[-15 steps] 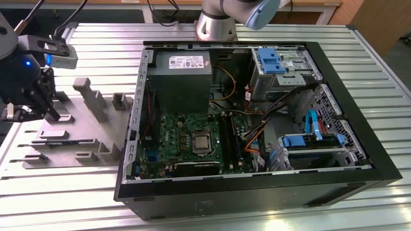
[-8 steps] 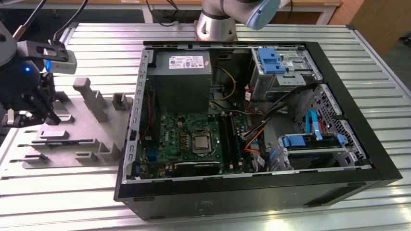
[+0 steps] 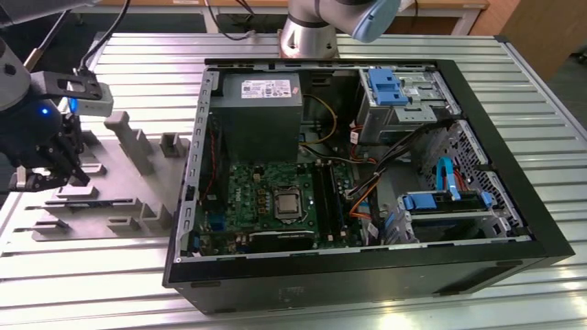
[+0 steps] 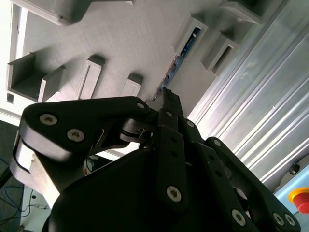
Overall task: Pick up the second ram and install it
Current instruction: 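Pick up the second ram and move it above second insertion slot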
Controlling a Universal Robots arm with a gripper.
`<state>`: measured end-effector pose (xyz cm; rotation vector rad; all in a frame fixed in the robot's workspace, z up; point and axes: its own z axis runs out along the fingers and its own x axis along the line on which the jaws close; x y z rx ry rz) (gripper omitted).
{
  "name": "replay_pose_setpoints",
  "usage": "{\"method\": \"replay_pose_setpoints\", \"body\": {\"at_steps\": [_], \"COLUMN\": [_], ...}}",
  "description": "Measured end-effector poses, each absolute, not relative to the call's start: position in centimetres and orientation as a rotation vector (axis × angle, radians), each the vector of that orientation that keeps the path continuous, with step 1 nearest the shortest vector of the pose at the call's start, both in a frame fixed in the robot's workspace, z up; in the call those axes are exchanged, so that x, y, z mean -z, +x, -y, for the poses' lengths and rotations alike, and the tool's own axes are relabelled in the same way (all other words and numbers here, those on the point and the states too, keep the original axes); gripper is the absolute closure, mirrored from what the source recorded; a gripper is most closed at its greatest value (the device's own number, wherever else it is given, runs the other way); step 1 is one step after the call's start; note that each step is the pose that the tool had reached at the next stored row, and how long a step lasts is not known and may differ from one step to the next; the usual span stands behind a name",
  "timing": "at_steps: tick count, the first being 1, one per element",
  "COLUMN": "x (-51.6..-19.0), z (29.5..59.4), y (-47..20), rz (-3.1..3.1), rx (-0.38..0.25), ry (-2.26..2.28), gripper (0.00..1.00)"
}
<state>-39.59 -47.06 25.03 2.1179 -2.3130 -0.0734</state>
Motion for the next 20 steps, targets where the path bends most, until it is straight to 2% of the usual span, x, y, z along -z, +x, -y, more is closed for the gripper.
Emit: {"method": "replay_pose_setpoints", "body": {"at_steps": [20], "x": [-22.7], "z": [48.0], "y": [-39.6], "rz": [2.308], "rx": [0.073], "ry": [2.123], "gripper": [0.89]}}
